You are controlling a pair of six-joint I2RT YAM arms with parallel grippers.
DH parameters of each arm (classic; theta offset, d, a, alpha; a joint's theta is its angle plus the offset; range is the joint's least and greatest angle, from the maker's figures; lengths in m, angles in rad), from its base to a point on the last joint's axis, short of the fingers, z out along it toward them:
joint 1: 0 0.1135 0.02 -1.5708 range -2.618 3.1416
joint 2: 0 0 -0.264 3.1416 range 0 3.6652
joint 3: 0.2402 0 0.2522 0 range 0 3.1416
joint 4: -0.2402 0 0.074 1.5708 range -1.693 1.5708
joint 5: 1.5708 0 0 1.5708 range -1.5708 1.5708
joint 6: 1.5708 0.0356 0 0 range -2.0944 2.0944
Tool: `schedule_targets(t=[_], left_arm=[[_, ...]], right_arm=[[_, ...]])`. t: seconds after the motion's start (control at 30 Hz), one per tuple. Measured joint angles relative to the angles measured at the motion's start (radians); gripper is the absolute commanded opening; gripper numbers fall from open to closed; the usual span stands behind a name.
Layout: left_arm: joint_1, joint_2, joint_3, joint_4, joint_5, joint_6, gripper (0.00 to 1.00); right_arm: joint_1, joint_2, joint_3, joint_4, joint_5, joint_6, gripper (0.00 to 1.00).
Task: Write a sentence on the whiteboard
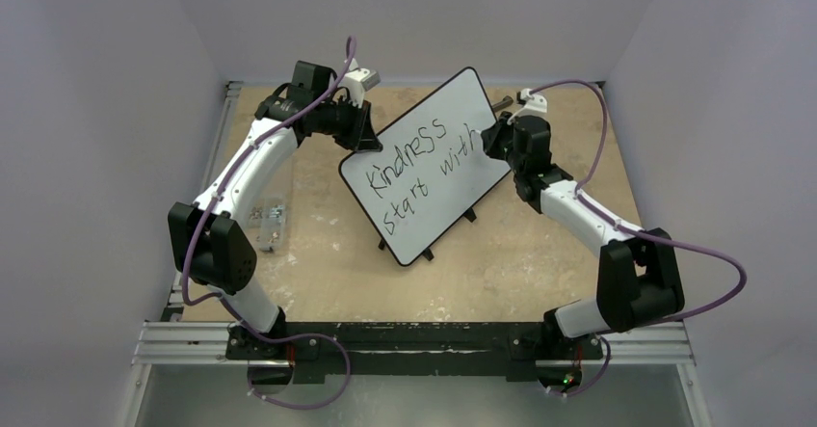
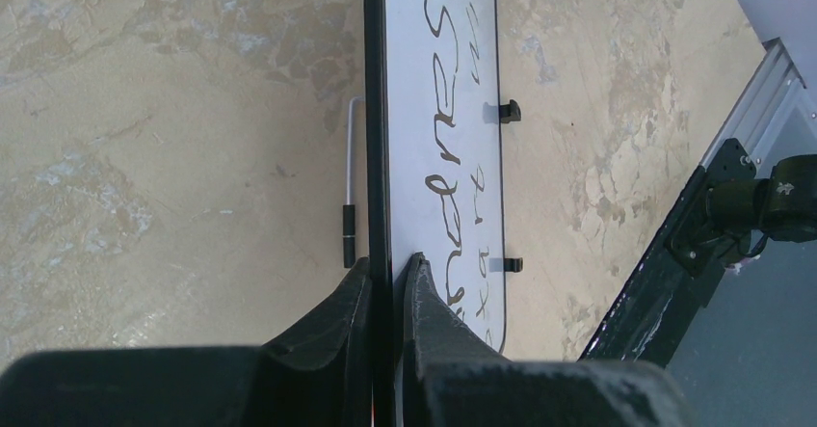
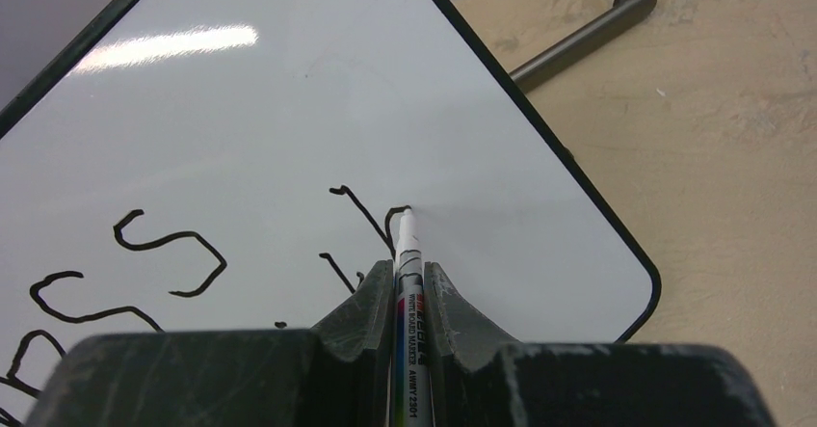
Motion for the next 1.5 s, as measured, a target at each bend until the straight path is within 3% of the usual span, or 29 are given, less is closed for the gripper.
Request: schedule_targets(t=[0.8, 1.27, 1.5], left_arm=[[-0.006, -0.006, 0.000, -0.003, -0.004, -0.005, 0.00], [-0.035, -0.061, -0.039, 0.024, -0.024, -0.009, 0.00], [-0.035, -0.127, -0.104, 0.045, -0.041, -0.015, 0.00]], right_arm=[[-0.005, -0.060, -0.096, -0.025, 0.001, 0.000, 0.00], [-0.004, -0.263, -0.126, -0.113, -0.005, -0.008, 0.00], [-0.004, -0.322, -0.146, -0.150, -0.085, -0.008, 0.00]])
